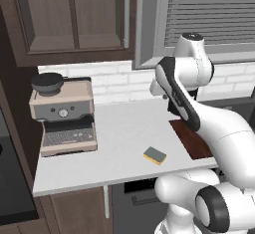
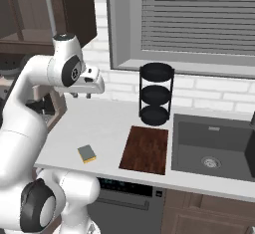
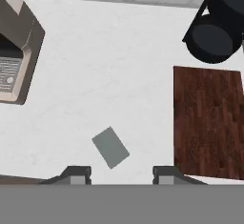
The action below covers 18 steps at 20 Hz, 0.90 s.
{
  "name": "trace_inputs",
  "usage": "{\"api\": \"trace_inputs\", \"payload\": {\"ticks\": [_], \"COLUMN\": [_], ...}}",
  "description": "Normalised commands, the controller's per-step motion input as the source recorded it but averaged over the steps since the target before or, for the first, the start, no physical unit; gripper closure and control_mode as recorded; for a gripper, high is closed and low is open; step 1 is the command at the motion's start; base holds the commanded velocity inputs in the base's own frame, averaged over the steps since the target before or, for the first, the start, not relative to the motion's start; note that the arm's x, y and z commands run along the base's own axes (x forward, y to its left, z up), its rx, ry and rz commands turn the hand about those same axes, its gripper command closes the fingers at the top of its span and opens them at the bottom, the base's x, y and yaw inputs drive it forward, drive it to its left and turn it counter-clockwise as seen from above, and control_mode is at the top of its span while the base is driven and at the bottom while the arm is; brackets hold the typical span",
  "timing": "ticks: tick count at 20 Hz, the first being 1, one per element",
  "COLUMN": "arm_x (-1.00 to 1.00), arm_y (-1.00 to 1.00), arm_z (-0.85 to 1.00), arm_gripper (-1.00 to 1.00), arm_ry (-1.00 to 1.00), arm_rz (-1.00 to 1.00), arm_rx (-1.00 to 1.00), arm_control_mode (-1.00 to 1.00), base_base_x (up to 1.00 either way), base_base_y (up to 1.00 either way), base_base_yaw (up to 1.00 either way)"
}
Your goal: Pick up the sponge from the counter and clean the cutting board by briefly scrubbing or pressing down on the cutting board. Once finished, release the sponge.
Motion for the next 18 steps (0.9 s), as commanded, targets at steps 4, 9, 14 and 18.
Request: {"api": "trace_inputs", "payload": {"ticks": [4,9,14,18], "arm_x": [-0.15,-0.29,-0.19,-0.02], "arm_y": [0.14,0.21,0.06,0.05], "arm_z": [-0.19,-0.55,-0.74,-0.73], "arm_gripper": [-1.0,-1.0,-1.0,-1.0], "arm_ry": [0.01,0.12,0.19,0.25], "arm_rz": [0.03,0.09,0.08,0.09], "arm_rx": [-0.02,0.0,0.0,0.0], "arm_control_mode": [-1.0,-1.0,-1.0,-1.0], "base_base_x": [0.0,0.0,0.0,0.0], "base_base_y": [0.0,0.0,0.0,0.0], "base_base_yaw": [0.0,0.0,0.0,0.0]}}
